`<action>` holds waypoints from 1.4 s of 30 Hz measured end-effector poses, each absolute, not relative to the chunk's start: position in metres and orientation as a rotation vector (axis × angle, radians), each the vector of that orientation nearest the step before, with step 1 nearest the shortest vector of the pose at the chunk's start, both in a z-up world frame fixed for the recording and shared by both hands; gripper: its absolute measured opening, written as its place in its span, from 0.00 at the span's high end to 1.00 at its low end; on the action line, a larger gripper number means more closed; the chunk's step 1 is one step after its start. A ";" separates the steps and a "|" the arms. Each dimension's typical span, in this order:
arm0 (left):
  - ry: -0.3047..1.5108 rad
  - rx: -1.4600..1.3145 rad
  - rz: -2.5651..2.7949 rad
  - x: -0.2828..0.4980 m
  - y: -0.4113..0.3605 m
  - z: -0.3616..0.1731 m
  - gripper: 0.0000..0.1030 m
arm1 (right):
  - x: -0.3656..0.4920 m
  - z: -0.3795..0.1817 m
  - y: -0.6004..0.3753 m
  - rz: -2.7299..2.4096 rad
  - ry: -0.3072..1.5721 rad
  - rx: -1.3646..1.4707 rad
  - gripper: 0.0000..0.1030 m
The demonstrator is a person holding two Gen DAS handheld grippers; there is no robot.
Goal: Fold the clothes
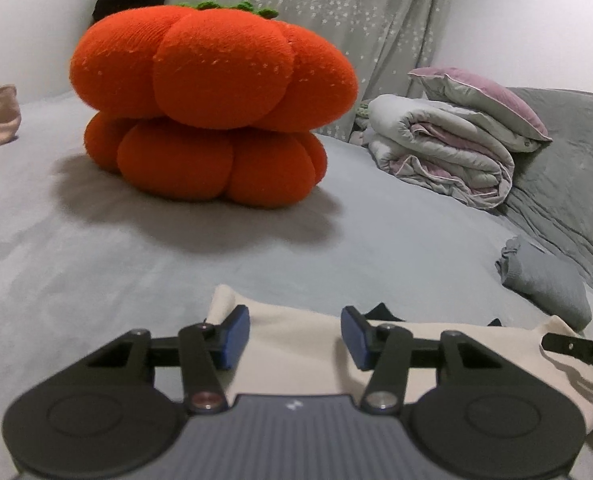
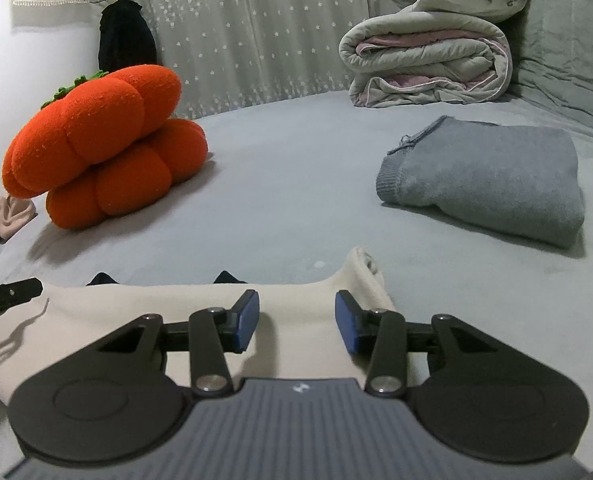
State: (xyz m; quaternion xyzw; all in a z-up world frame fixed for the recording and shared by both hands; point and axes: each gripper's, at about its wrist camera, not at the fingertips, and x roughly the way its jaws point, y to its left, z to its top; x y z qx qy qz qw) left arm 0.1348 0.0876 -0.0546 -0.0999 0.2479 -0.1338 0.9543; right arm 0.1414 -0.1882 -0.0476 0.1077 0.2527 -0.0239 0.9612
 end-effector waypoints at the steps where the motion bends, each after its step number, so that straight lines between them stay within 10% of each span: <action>1: 0.506 -0.212 -0.270 0.135 0.089 -0.055 0.51 | 0.141 -0.048 -0.189 -0.047 0.514 0.221 0.58; 25: 0.739 -0.387 -0.152 0.097 0.105 -0.011 0.24 | 0.095 0.003 -0.183 -0.072 0.632 0.234 0.43; 42: 0.854 -1.195 -0.206 0.062 0.174 -0.085 0.28 | 0.068 -0.028 -0.218 -0.117 0.755 0.769 0.41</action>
